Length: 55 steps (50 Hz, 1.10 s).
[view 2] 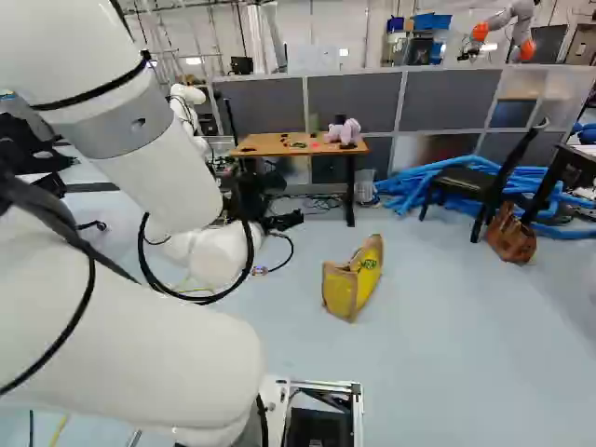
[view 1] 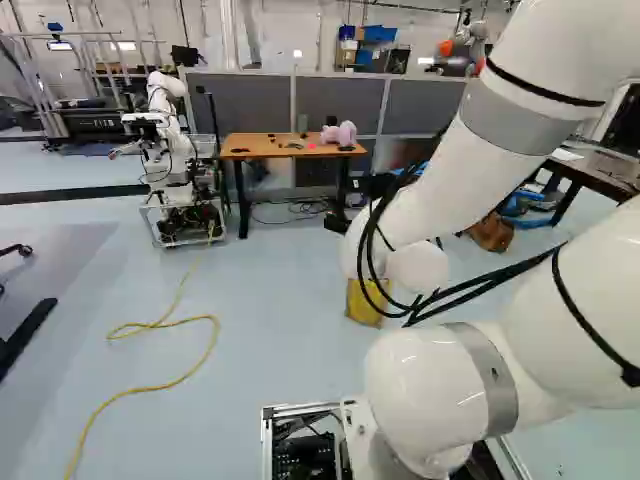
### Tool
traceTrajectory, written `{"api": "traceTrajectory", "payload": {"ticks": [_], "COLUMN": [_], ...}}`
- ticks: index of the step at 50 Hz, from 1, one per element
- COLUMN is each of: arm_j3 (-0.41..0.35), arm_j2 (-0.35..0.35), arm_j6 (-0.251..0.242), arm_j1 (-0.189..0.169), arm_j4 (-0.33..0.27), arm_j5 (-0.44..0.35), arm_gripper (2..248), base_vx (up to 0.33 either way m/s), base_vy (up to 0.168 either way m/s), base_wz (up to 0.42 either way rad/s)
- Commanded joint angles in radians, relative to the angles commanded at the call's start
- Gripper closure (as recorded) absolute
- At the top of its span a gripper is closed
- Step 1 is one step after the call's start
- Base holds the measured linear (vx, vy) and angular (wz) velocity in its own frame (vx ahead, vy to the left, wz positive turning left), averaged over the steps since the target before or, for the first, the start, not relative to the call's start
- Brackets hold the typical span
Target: Pick up the bag on the ground and place it on the table
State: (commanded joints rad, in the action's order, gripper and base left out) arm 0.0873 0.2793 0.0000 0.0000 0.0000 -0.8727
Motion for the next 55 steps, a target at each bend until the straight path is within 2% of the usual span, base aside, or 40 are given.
{"api": "traceTrajectory", "payload": {"ticks": [25,55], "arm_j3": [0.0,0.0], "arm_j2": [0.0,0.0], "arm_j6": [0.0,0.0], "arm_j1": [0.0,0.0], "arm_j4": [0.0,0.0], "arm_j5": [0.0,0.0], "arm_gripper": [3,3], "base_vx": [0.019,0.064], "base_vy": [0.0,-0.047], "base_wz": [-0.004,-0.24]}}
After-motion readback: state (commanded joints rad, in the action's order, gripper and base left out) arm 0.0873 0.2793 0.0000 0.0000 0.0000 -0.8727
